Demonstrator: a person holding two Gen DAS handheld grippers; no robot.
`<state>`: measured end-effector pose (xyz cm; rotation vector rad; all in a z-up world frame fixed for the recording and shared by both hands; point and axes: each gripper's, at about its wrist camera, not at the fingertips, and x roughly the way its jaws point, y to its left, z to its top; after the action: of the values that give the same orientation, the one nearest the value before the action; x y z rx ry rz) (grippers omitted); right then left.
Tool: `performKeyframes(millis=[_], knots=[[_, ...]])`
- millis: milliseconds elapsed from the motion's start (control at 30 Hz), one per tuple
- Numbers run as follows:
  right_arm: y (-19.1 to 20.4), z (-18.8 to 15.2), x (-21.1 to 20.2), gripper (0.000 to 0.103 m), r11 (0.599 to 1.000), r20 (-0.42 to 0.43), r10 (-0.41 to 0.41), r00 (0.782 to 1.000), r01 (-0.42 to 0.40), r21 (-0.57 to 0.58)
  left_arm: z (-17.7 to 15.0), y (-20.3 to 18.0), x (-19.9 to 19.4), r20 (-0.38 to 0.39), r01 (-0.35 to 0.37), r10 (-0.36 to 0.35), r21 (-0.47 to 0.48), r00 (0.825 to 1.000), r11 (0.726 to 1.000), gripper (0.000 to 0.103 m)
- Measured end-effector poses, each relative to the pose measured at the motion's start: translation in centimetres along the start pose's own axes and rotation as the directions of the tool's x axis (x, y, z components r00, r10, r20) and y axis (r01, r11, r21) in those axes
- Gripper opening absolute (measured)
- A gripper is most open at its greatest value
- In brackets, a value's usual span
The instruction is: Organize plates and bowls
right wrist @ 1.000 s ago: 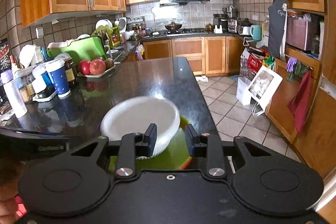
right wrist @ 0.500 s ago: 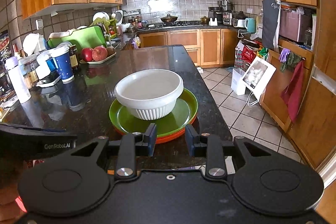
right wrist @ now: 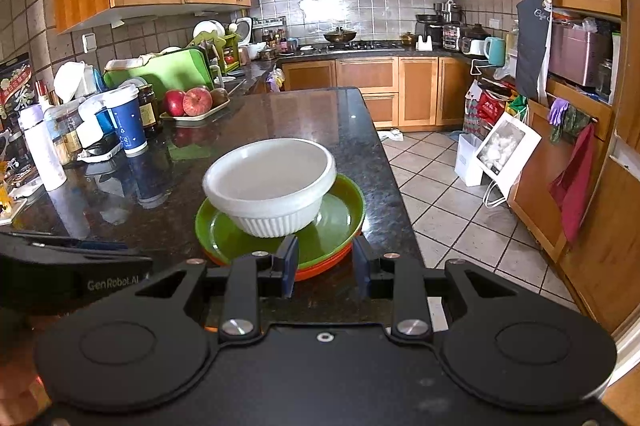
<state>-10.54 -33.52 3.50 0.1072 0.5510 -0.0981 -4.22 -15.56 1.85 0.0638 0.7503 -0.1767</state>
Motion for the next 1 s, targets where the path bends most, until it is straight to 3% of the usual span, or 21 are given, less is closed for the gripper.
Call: performKeyframes(millis=[1000], knots=[[-3.6,0.7,1.8,0.032,0.994,-0.026,0.102,0.994,-0.103,-0.039,0.4,-3.6,1.2,-0.016,-0.077,0.076,-0.057,0.997,0.995,0.046]])
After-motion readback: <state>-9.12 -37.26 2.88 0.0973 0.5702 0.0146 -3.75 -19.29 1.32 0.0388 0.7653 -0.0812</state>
